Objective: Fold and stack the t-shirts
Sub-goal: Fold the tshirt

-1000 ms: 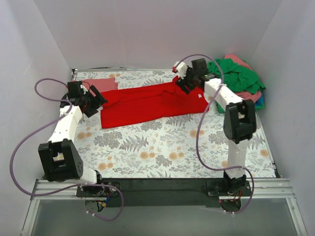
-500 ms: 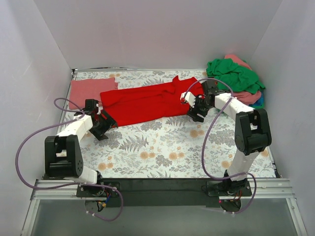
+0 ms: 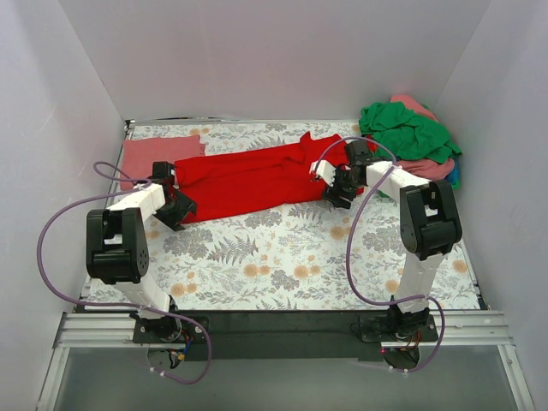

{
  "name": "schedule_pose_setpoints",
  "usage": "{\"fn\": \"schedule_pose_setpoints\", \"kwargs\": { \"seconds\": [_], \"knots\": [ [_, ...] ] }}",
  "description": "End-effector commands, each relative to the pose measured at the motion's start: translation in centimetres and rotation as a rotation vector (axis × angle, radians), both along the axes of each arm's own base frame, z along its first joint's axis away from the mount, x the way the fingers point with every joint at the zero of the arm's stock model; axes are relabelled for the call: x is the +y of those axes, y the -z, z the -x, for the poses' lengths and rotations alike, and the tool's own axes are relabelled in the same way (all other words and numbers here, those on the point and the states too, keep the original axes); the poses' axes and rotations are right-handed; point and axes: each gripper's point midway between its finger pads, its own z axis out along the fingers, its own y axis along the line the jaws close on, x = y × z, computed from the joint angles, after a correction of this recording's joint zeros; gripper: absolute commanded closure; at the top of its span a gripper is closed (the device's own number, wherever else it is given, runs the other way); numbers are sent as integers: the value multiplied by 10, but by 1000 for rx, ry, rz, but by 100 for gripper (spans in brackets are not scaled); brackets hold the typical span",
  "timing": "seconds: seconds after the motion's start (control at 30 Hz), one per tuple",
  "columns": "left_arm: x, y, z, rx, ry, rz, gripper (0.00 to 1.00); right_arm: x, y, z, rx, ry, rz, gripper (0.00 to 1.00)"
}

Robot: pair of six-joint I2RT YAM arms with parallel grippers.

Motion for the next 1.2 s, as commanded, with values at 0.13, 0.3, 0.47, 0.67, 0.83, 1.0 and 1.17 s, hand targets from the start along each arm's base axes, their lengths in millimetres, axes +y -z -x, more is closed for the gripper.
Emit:
{"fn": "schedule_pose_setpoints", "kwargs": {
  "seconds": [0.13,0.3,0.47,0.67,0.83,1.0,1.17],
  "knots": [
    [16,11,4,16,-34,-90,65,13,-7,-18,-81,-73,-17,40],
    [16,8,0,-9,2,-93,87,15,7,-22,-70,-101,9,51],
    [14,0,0,-29,40,-89,100,14,15,-23,-59,-98,23,66],
    [1,-6,18,-31,83,-26,100,6,16,-9,-46,-97,35,81],
    [-22,-16,51,-38,122,93,100,-11,11,8,-46,-90,32,97],
    [-56,-34,82,-55,151,272,100,-23,16,42,-18,-119,29,99],
    [-75,-50,109,-64,160,379,100,-35,12,68,-19,-141,23,99]
  ]
}}
